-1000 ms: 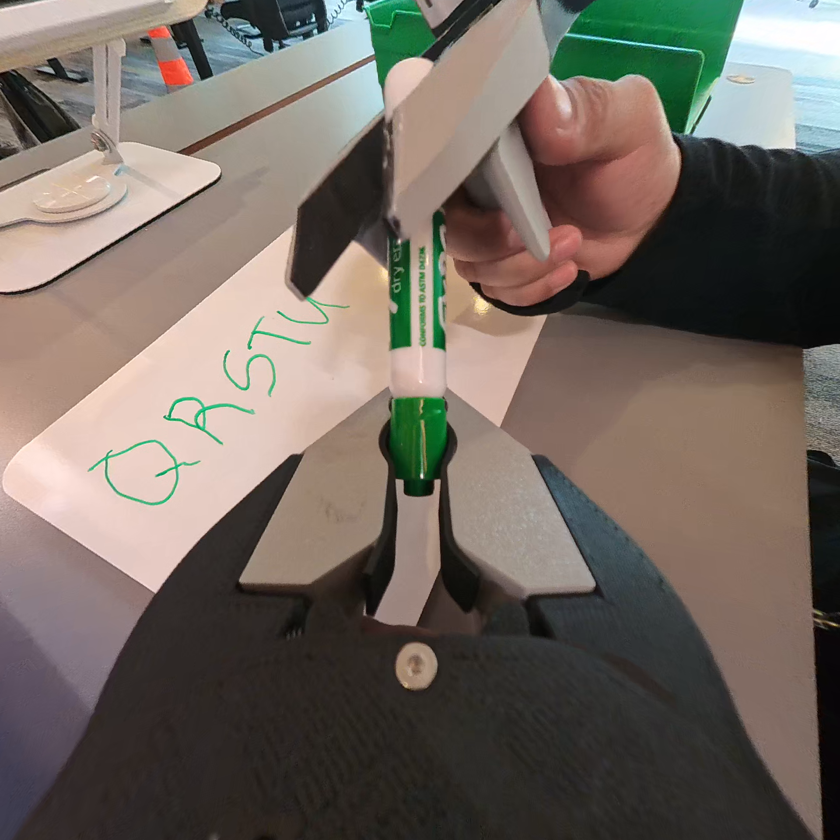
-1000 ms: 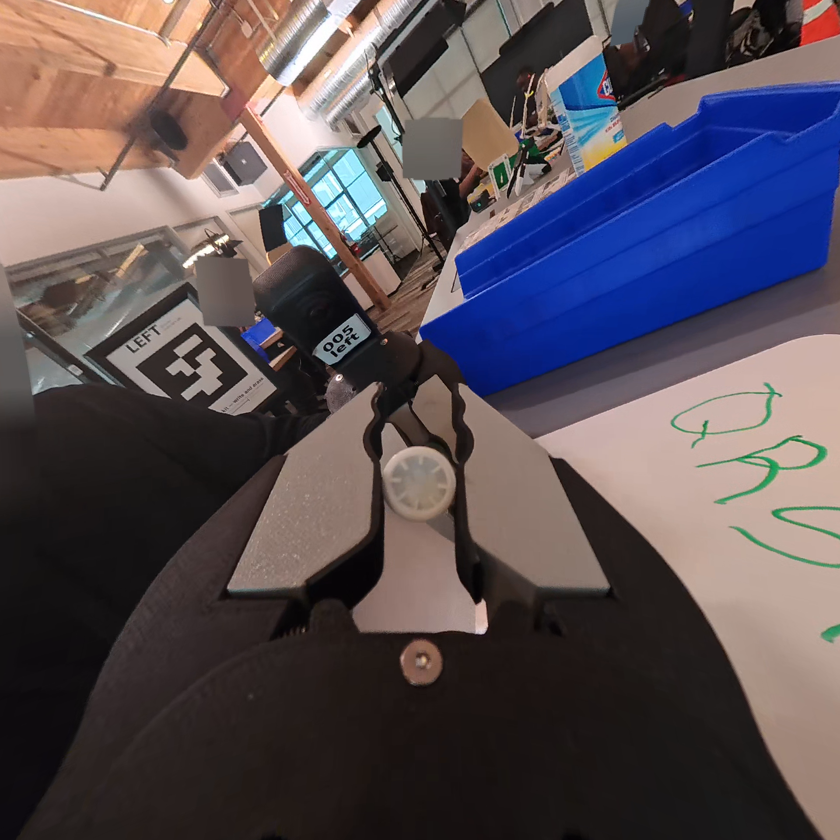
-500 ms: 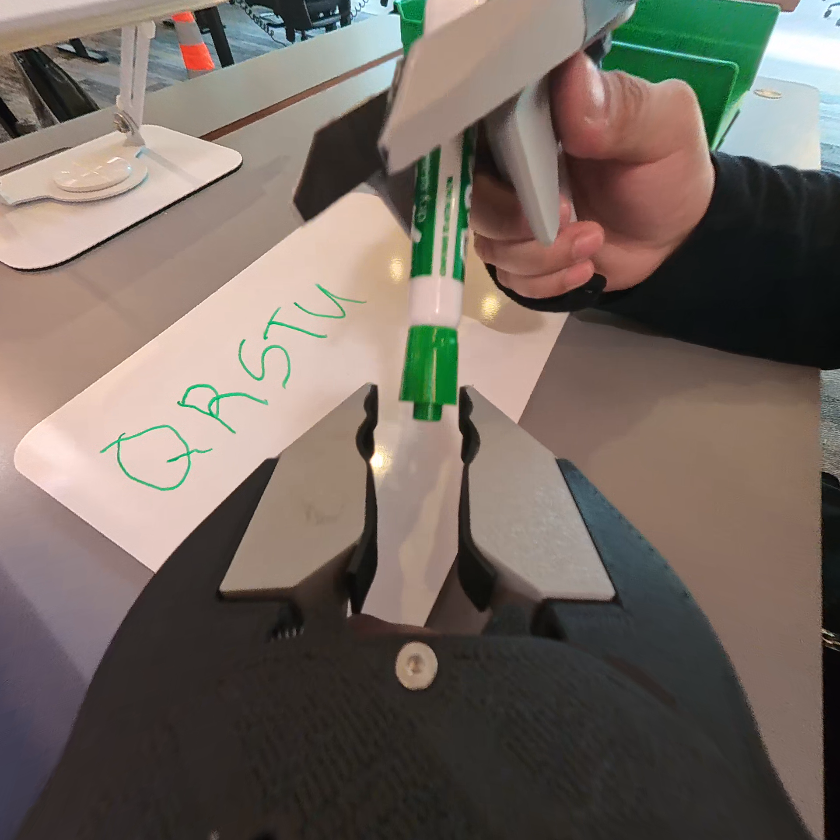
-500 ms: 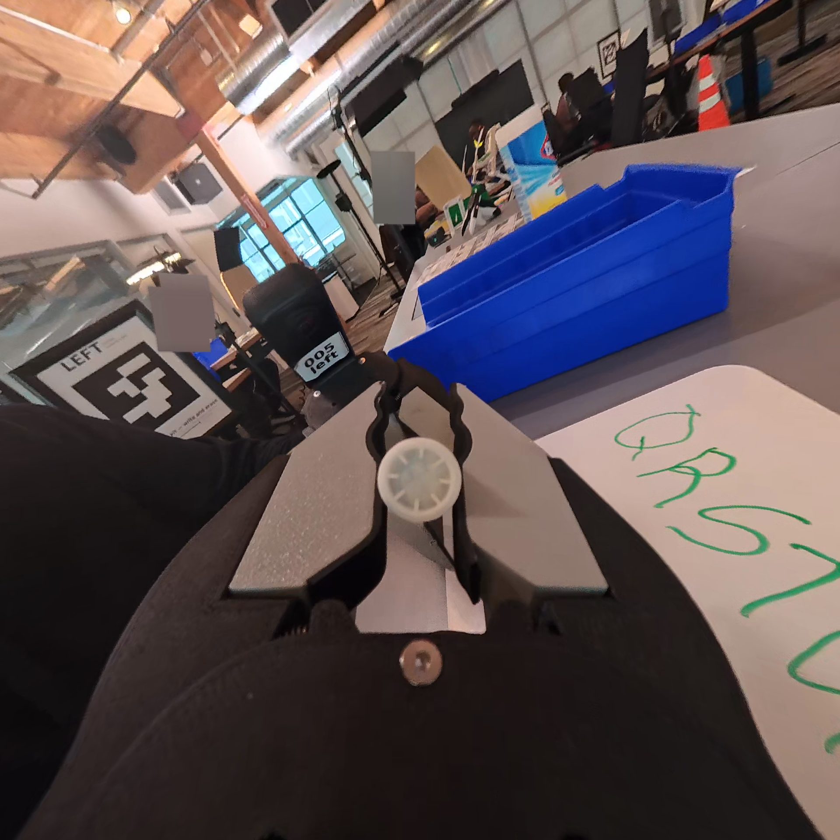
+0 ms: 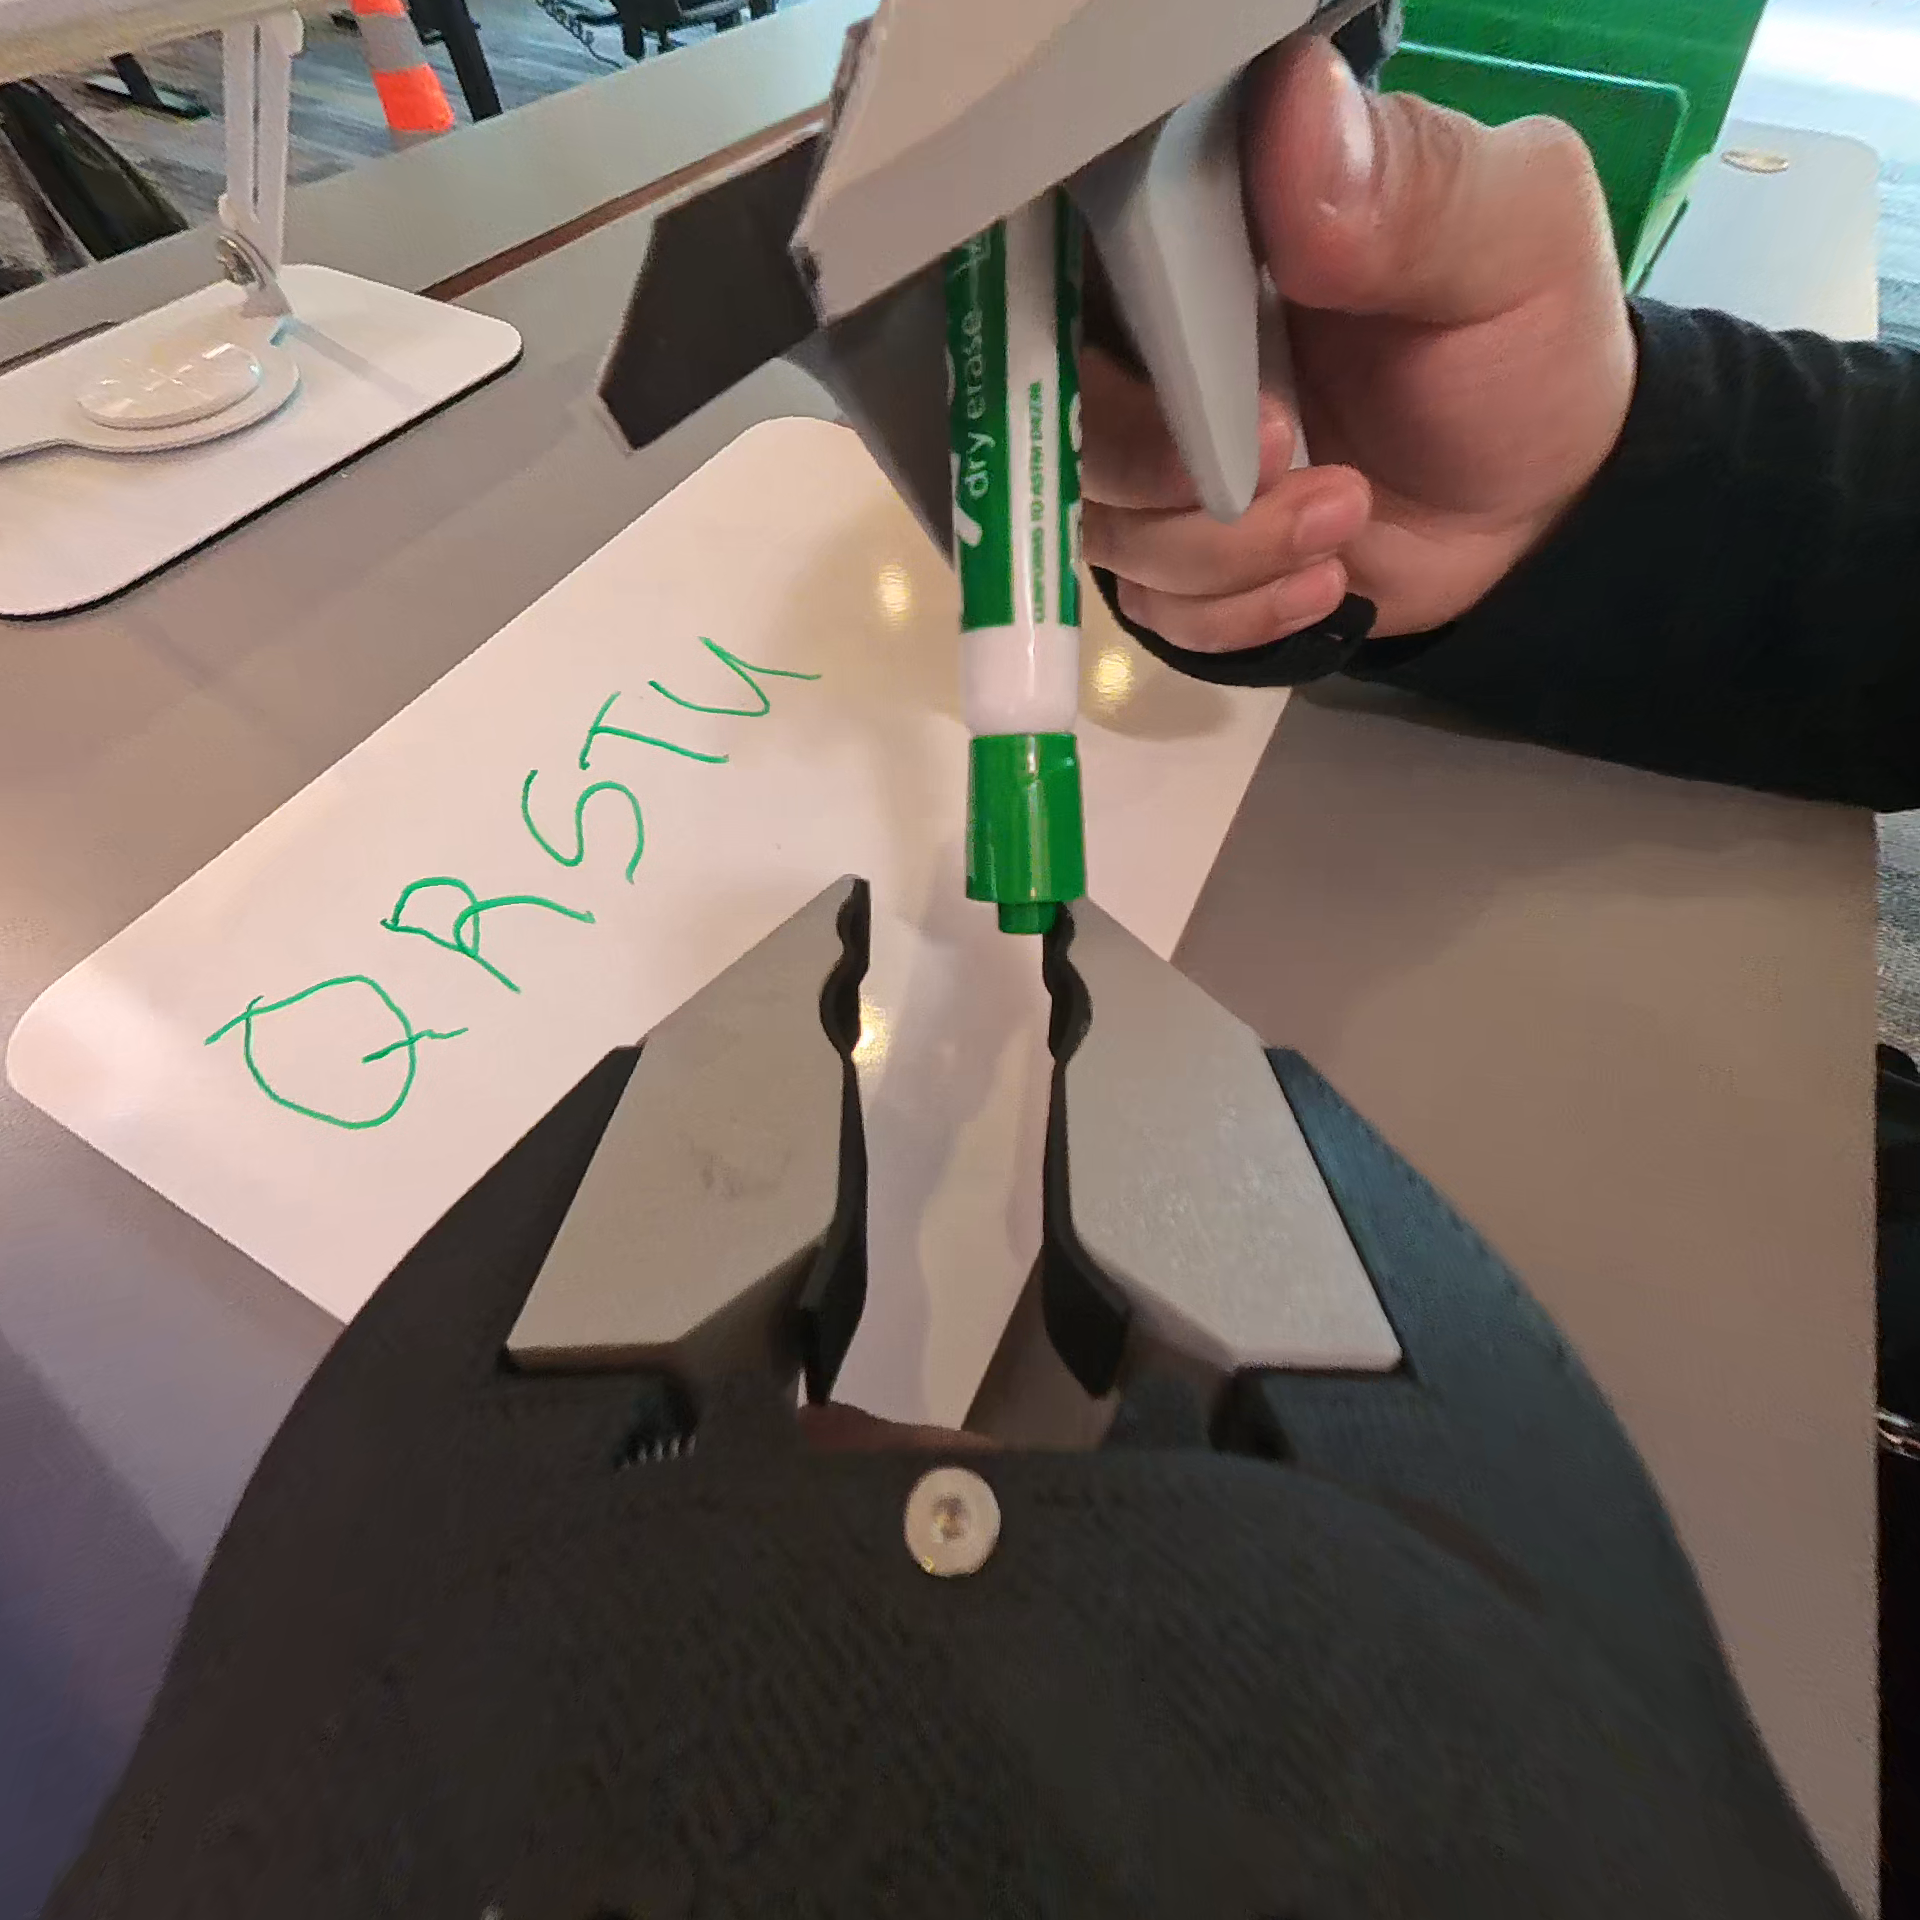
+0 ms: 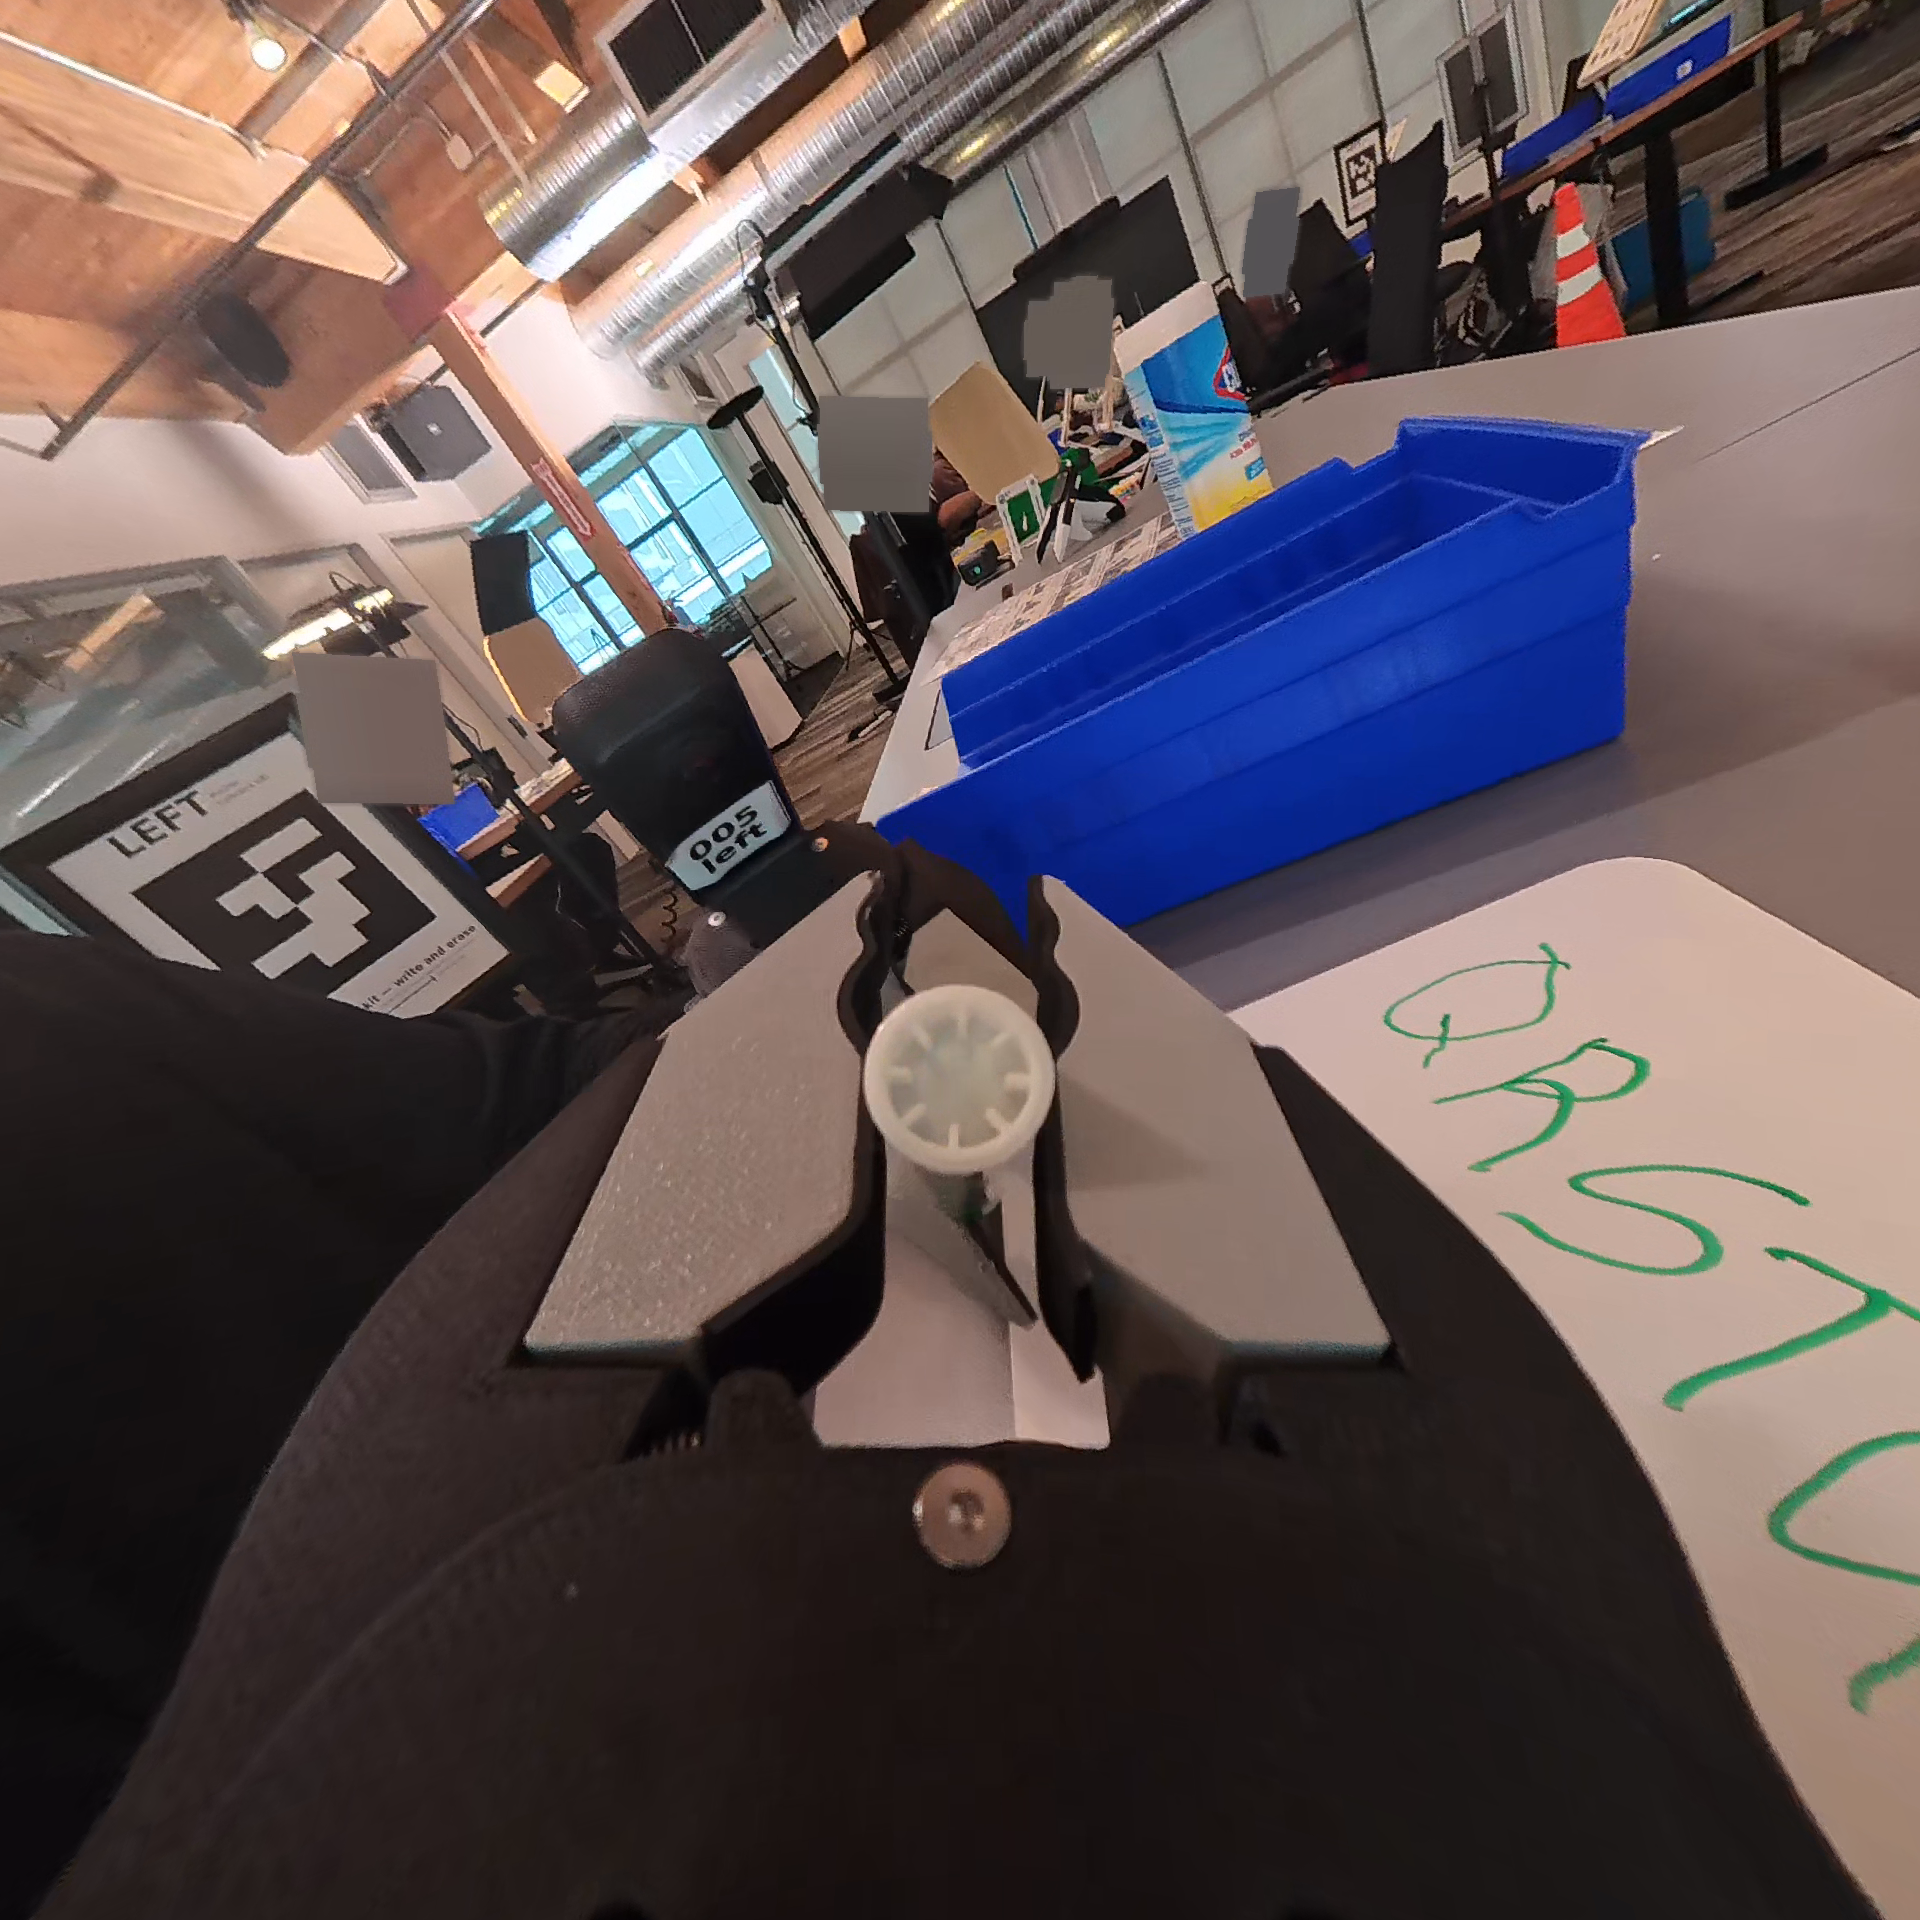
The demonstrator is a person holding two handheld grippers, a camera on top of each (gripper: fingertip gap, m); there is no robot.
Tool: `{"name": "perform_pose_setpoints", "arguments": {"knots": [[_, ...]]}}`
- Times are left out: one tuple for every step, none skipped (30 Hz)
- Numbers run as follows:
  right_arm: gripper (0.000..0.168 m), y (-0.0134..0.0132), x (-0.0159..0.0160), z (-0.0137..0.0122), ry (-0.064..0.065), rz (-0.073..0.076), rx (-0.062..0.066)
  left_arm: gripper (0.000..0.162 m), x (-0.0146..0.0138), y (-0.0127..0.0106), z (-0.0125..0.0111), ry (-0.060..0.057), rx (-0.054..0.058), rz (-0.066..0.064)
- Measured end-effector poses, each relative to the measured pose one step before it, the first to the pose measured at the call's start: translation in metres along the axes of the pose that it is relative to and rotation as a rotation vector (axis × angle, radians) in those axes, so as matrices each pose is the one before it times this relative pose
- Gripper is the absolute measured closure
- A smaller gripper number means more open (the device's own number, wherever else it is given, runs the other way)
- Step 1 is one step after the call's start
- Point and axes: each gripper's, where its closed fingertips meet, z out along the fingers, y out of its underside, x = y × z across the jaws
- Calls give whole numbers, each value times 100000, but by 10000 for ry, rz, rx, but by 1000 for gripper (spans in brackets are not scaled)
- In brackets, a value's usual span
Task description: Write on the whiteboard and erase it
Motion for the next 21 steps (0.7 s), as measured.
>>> {"name": "perform_pose_setpoints", "arguments": {"knots": [[145, -20, -125, 80, -54, 5, 26, 131, 115, 47, 35, 33, -38, 68], [145, -11, -56, 74, -13, 3, 32, 132, 136, 44, 38, 43, -38, 77], [146, -9, -97, 77, -46, 21, 24, 137, 255, 13, 4, 113, -14, 107], [145, -10, -126, 40, -69, 2, 12, 150, 465, -26, -55, 237, 28, 163], [145, -21, -5, -6, 10, -39, 1, 156, 226, -47, -44, 88, 42, 107], [145, 2, -91, -24, -55, -21, -39, 156, -123, -58, -67, -82, 45, -21], [145, -42, -58, -67, -40, -33, -28, 162, -44, -95, -83, 20, 87, -66], [145, -53, -36, -113, -34, -7, -33, 162, -222, -225, -133, -66, 168, -118], [144, 21, -62, -102, -84, 65, -89, 162, -283, -189, -110, -89, 151, -141], [144, 64, -37, -86, -93, 123, -111, 162, -111, -138, -85, 16, 108, -126], [144, 30, 39, -77, -40, 99, -41, 162, 22, -91, -60, 72, 73, -85], [144, -24, 67, -56, -19, 69, 13, 162, -53, -88, -54, -26, 69, -19], [144, 14, 8, -43, -56, 70, -11, 162, -93, -38, -22, -79, 23, 30], [144, 122, 5, -42, -48, 60, -111, 162, -129, 11, -4, -97, -8, 43], [144, 156, 101, -63, 39, 11, -135, 162, -149, -22, -16, -109, 15, 26], [144, 105, 89, -75, 50, -11, -89, 162, -232, -98, -51, -140, 67, 12], [144, 28, 47, -64, 9, 19, -25, 162, -285, -179, -92, -162, 124, -6], [144, 11, 44, -50, -6, 41, -2, 162, -263, -258, -128, -122, 166, -46], [144, 125, -41, 23, -78, 60, -54, 162, -235, -319, -159, -99, 189, -96], [144, 15, -45, 40, -73, 78, 15, 162, -307, -178, -145, -114, 123, -78], [145, 46, -43, 45, -71, 45, 4, 162, -266, -233, -124, -90, 142, -115]]}}
